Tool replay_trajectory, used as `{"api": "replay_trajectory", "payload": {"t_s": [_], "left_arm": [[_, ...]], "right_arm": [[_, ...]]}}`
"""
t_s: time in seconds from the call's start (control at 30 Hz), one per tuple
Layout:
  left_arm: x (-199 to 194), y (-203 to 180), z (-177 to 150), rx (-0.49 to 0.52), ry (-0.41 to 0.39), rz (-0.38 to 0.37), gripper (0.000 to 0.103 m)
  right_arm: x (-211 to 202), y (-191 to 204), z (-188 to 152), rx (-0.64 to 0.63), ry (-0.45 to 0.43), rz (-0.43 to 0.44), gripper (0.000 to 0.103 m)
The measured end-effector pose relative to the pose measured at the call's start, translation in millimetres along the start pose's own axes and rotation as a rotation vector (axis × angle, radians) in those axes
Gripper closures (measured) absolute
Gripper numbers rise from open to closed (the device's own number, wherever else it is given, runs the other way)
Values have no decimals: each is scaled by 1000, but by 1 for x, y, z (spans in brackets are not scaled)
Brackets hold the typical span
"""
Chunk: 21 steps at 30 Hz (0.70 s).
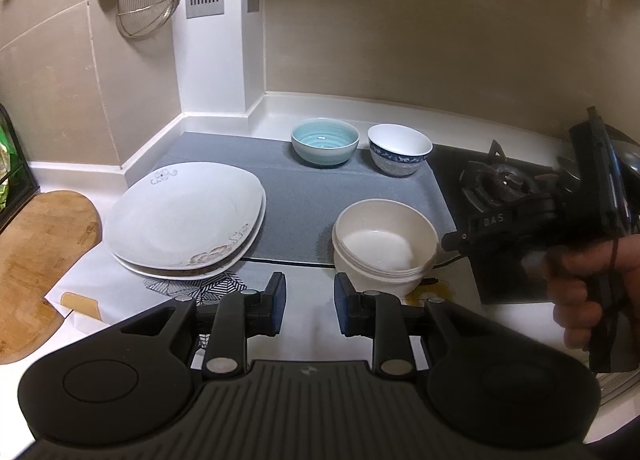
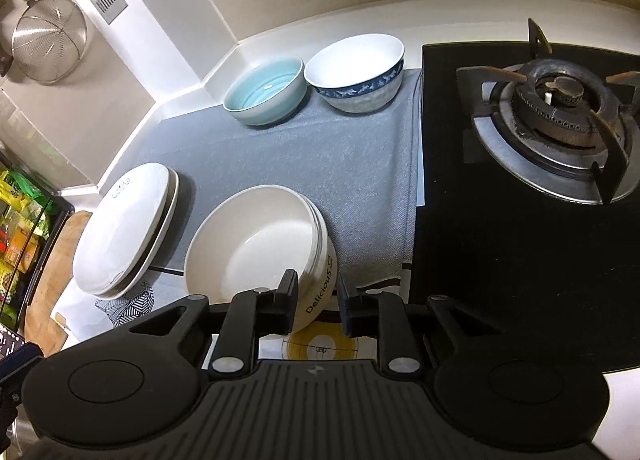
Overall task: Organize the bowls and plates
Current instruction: 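Slide the beige bowl stack with the right gripper toward the mat edge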
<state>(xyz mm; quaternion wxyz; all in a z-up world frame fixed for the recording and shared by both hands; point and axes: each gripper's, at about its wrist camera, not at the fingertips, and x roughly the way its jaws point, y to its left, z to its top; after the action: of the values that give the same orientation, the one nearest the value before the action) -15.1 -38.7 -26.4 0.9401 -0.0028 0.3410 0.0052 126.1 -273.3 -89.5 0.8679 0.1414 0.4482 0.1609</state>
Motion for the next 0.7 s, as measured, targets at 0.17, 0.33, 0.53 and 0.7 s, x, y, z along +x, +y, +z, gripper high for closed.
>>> {"api": "replay_trajectory", "payload": {"t_s": [0.17,0.33,0.53,0.7], "left_arm": [[-3,5,-3,-14,2,20,74],[-2,11,-3,-23,-4,32,74],[17,16,9,2,-24,-7,74],[38,21,25,22,-45,-68,83]], "right_arm": [[0,5,0,-18,-1,9,79],[2,14,3,-39,-8,21,79],[0,20,8,-38,-32,3,79],[-4,22,12,-16,-57,-52,79]]}}
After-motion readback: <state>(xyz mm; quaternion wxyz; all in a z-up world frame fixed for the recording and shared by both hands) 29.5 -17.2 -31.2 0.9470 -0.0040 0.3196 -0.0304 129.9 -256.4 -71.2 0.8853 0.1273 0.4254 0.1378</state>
